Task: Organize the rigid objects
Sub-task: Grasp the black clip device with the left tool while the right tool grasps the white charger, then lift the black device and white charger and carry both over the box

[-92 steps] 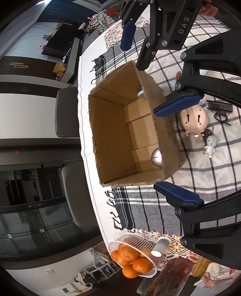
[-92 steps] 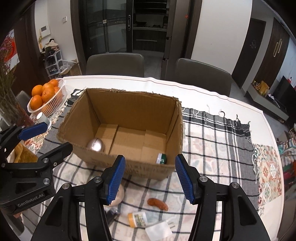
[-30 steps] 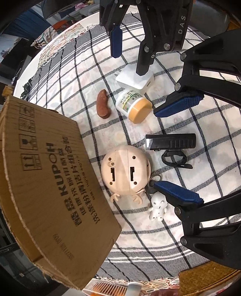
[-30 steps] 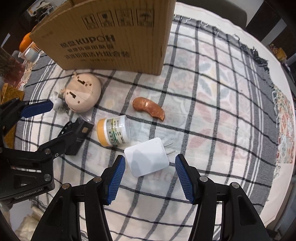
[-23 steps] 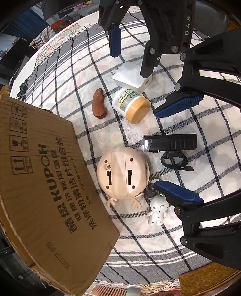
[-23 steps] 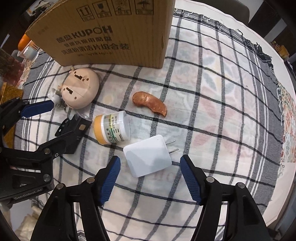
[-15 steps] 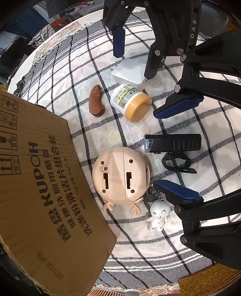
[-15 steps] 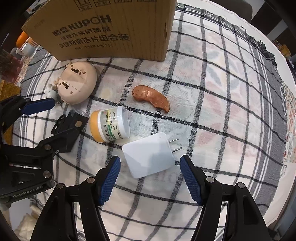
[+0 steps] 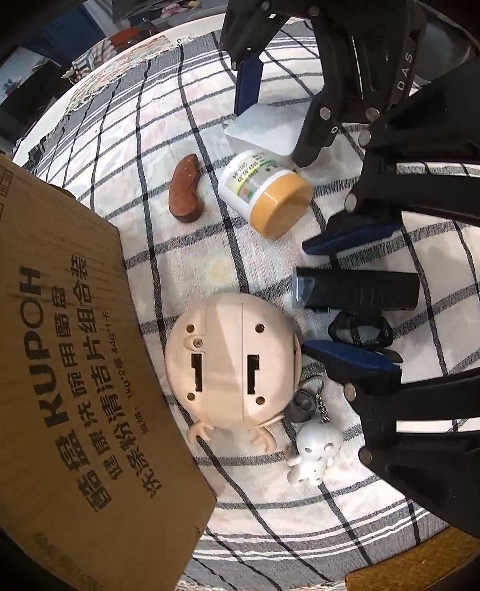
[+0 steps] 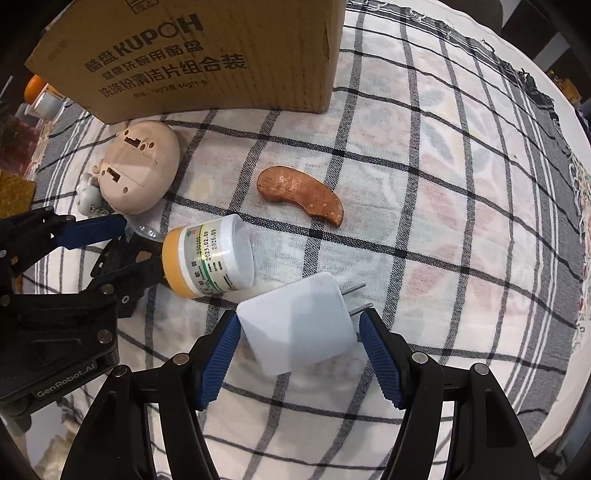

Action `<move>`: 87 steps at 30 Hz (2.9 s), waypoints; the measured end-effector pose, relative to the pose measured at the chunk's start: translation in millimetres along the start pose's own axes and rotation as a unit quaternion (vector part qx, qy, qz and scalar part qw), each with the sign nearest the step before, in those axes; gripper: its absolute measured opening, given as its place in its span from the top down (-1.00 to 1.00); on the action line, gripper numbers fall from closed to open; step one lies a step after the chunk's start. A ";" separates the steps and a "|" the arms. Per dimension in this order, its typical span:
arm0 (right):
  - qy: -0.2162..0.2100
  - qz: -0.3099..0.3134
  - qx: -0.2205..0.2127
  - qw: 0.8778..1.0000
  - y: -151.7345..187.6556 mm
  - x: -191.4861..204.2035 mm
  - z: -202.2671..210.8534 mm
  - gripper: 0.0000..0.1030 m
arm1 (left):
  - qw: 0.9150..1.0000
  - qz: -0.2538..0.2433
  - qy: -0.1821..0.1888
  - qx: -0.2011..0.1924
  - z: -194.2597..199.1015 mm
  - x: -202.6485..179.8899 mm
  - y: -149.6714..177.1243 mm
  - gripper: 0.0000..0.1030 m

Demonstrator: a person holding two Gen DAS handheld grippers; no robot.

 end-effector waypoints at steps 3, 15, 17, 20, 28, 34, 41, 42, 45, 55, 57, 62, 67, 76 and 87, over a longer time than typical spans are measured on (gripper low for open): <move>0.001 -0.001 0.003 1.000 2.4 5.6 -8.3 -0.32 | 1.000 0.001 0.002 -0.003 0.3 -0.1 1.2 0.25; -0.019 -0.032 -0.005 0.999 7.4 -3.4 -17.1 -0.22 | 0.999 0.019 0.030 0.000 2.9 -0.5 7.2 0.40; -0.016 -0.033 -0.010 0.999 8.8 -1.6 -14.6 -0.22 | 0.999 0.024 0.032 -0.002 3.9 -0.9 8.6 0.42; -0.010 -0.037 -0.011 0.999 10.8 3.6 -4.7 -0.22 | 0.999 0.029 0.039 -0.005 5.2 -0.6 10.3 0.43; -0.009 -0.040 -0.015 0.999 10.4 6.4 1.0 -0.22 | 0.998 0.023 0.056 -0.026 5.5 -3.7 8.1 0.46; -0.010 -0.043 -0.014 0.999 6.8 1.4 10.8 -0.22 | 0.997 0.028 0.059 -0.035 5.8 -6.8 5.0 0.50; -0.013 -0.045 -0.022 0.999 7.5 0.6 18.8 -0.22 | 0.995 0.034 0.073 -0.059 18.6 -7.2 8.6 0.54; -0.012 -0.046 -0.024 0.999 7.7 0.3 20.8 -0.22 | 0.995 0.033 0.072 -0.064 20.5 -7.7 9.0 0.54; -0.010 -0.048 -0.034 0.998 8.2 0.9 29.4 -0.21 | 0.994 0.031 0.071 -0.074 27.9 -7.7 9.9 0.55; -0.003 -0.043 -0.076 0.996 5.0 5.9 63.6 -0.21 | 0.990 0.033 0.079 -0.113 59.9 -6.5 7.9 0.55; -0.003 -0.044 -0.085 0.995 0.6 6.1 72.8 -0.21 | 0.989 0.033 0.081 -0.122 68.3 -5.6 5.6 0.55; -0.003 -0.049 -0.110 0.993 -9.4 5.1 92.4 -0.21 | 0.986 0.029 0.073 -0.148 89.8 -2.8 -3.4 0.55; -0.003 -0.055 -0.136 0.989 -19.0 5.6 114.5 -0.21 | 0.982 0.025 0.068 -0.173 110.9 1.0 -12.1 0.55; -0.007 -0.061 -0.187 0.981 -45.6 16.5 148.2 -0.21 | 0.975 0.028 0.060 -0.212 148.7 13.9 -25.7 0.55; -0.022 -0.067 -0.229 0.971 -71.6 25.7 184.1 -0.21 | 0.965 0.020 0.047 -0.257 194.4 26.7 -47.7 0.55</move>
Point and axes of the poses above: each gripper's, at about its wrist camera, not at the fingertips, and z roughly against the way its jaws point, x to its left, y to its underside, the point moved 7 cm from there along -z, roughly the way its jaws point, and after that the axes turned 6 degrees about y, right-handed, at the moved point
